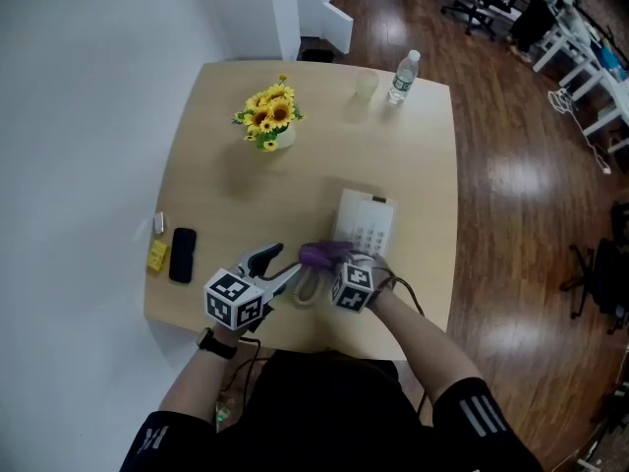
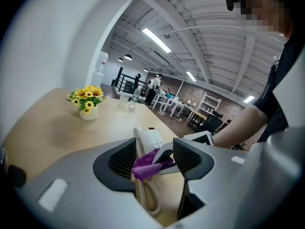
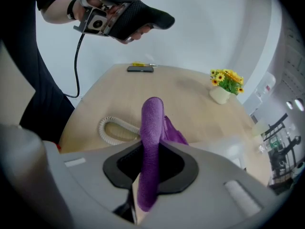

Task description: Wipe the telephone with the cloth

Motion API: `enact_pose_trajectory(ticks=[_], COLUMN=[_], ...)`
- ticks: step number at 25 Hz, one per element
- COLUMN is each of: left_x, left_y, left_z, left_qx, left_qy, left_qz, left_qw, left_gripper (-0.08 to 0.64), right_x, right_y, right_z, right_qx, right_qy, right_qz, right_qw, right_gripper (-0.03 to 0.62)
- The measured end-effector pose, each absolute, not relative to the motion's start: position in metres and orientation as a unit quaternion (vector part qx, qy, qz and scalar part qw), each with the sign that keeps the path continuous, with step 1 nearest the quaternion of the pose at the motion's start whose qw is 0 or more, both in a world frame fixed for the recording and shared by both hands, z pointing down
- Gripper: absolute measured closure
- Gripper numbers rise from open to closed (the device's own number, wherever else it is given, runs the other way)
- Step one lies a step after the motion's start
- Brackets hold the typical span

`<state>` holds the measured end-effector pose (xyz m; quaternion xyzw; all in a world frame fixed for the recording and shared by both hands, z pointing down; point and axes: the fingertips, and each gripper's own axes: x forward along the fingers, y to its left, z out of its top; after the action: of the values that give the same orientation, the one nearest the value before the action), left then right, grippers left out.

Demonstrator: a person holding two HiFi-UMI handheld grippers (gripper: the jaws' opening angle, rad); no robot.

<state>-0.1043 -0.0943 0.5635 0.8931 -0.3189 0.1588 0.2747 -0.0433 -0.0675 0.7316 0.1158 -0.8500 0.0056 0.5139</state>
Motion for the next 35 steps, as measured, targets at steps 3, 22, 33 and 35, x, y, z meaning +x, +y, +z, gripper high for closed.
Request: enact_pose_trajectory(ticks=[3,22,33,35], left_x=[-0.1,0.009,0.027,0.028], left_y=[-0.092,-0.167,-0.194,-0.197], left_z=[0.566,0.642,0.719,0.724], left_qx=[0.892,0.834,0.775,0.772], left_qy=[-0.319,-0.37,-0.43,-0.434], left_qz=[0.164,0.305,0.342,0.342], left_qw=[0.275,0.272,0.312,0.313], left_gripper=[0.322,0.305,0.285,0.304], right_x=[-0.042,0.042,0.107,0.113], right_y=[-0.053,0.021,0.028,0.028], right_z=[0.741,0.643,0.61,0.607], right_qx=[0.1,0.219,0.312,0.316], right_qy=[-0.846,-0.889,-0.88,-0.88], right_qz=[0.011,0.076,0.117,0.112], right_qw=[0.523,0.395,0.338,0.337], right_gripper=[0.526,0.525,0.525,0.525])
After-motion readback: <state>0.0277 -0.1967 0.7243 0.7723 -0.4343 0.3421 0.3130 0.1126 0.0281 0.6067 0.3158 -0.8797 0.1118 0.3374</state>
